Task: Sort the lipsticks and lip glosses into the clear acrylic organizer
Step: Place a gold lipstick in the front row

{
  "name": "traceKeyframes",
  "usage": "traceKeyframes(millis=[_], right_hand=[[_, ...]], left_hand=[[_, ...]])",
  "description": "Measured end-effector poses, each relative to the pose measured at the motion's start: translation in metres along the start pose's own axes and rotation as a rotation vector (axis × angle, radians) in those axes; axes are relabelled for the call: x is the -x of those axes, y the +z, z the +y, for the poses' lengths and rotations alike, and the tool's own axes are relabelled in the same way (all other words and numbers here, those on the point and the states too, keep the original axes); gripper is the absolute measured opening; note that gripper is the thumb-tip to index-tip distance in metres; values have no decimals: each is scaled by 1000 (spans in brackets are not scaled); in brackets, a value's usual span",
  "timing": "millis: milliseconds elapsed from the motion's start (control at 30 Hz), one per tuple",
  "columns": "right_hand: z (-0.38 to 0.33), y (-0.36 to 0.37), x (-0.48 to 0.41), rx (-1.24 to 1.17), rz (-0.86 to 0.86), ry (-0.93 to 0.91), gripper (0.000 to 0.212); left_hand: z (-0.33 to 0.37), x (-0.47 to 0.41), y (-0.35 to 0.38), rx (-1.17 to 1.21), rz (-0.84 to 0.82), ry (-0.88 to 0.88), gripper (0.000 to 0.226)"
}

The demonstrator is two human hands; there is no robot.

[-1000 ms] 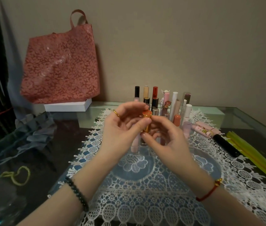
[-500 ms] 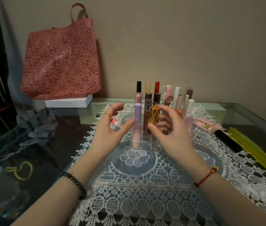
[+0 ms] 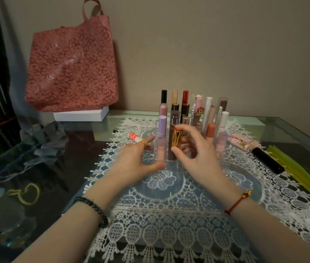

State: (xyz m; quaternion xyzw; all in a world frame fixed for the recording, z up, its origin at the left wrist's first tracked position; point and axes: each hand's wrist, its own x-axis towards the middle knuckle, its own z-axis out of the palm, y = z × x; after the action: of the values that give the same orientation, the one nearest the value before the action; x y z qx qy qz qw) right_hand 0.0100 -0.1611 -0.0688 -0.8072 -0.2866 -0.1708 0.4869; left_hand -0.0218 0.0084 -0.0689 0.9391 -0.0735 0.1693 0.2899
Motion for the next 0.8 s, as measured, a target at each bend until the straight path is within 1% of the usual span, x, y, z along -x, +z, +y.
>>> traceKeyframes(millis=[233, 433, 800], right_hand=[[2, 1, 1, 24, -20, -10, 52], [3, 1, 1, 61, -17, -9, 44], [1, 1, 2, 76, -16, 9, 43]], left_hand=[[1, 0, 0, 18, 3, -11, 83], [1, 0, 0, 6, -5, -6, 83], [1, 0, -1, 7, 1, 0, 83]])
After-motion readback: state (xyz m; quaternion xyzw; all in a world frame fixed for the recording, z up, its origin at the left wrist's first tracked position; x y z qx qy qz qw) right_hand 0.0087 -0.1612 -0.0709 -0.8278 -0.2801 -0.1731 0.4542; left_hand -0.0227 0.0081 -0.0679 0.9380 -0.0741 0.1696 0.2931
